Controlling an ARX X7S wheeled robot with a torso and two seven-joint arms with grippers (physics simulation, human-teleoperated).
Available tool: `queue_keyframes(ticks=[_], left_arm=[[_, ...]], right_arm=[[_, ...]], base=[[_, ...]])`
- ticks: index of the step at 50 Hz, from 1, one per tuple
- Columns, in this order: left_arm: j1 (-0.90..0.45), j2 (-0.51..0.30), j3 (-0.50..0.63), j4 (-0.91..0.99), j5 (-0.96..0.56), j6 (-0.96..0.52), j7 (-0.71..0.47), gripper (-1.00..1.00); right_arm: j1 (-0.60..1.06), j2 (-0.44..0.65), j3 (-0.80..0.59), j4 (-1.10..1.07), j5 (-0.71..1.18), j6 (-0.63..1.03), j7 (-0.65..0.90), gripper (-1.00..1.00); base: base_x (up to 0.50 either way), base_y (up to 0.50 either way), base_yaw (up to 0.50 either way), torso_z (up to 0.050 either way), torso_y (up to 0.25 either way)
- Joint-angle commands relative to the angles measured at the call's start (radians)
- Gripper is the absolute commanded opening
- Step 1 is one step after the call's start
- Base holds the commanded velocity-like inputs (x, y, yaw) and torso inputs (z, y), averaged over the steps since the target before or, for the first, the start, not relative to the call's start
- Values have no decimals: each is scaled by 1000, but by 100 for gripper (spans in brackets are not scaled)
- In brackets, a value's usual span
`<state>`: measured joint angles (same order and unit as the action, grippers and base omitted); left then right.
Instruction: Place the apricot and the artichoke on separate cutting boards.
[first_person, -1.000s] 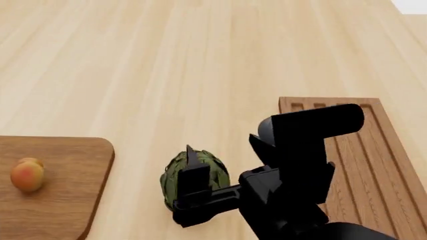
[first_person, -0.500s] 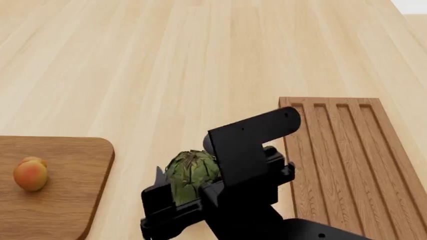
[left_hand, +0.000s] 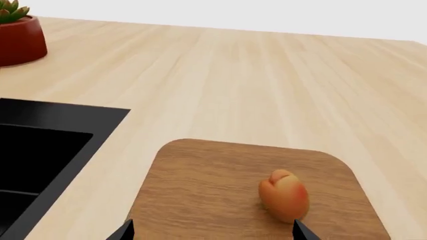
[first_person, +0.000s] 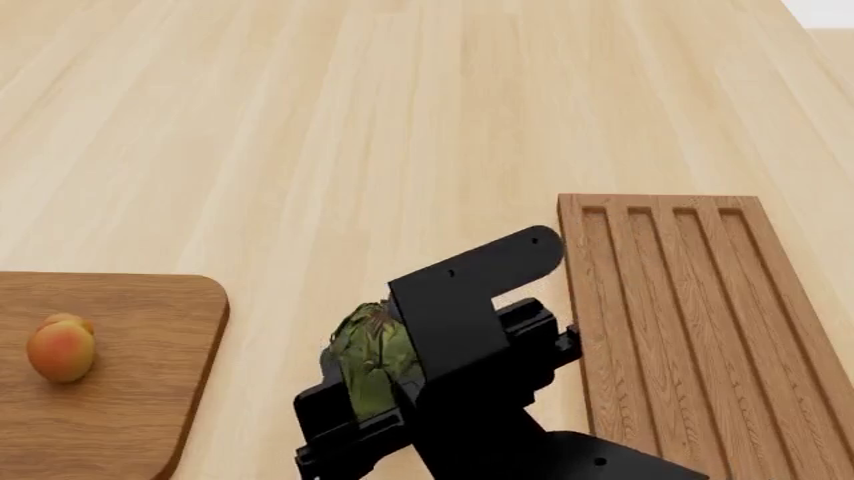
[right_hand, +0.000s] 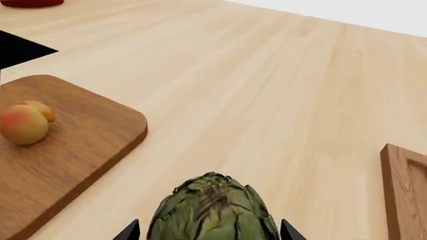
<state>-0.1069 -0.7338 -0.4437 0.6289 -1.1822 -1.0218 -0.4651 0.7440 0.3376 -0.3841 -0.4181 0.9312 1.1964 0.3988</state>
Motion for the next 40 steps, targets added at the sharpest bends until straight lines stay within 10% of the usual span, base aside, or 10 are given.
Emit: queue_keyframes(ticks=[1,26,27,40], left_arm=[[23,5,-11,-3,9,15,11,100],[62,21,-5,-18,46,50,39,100],[62,21,-8,-17,43,49,36,100],[63,20,-12,-12,31,47,27,100]], right_arm=[[20,-2,-22,90,-31,-39,-40,100],[-49,-34,-13,208,30,-68,-104,100],[-49,-33,-16,208,30,-70,-108,-100],[-19,-6,-17,147,12,-85,-87,-100]], base=[[0,0,0,0,0],[0,0,0,0,0],[0,3,0,0,0],[1,0,1,0,0]])
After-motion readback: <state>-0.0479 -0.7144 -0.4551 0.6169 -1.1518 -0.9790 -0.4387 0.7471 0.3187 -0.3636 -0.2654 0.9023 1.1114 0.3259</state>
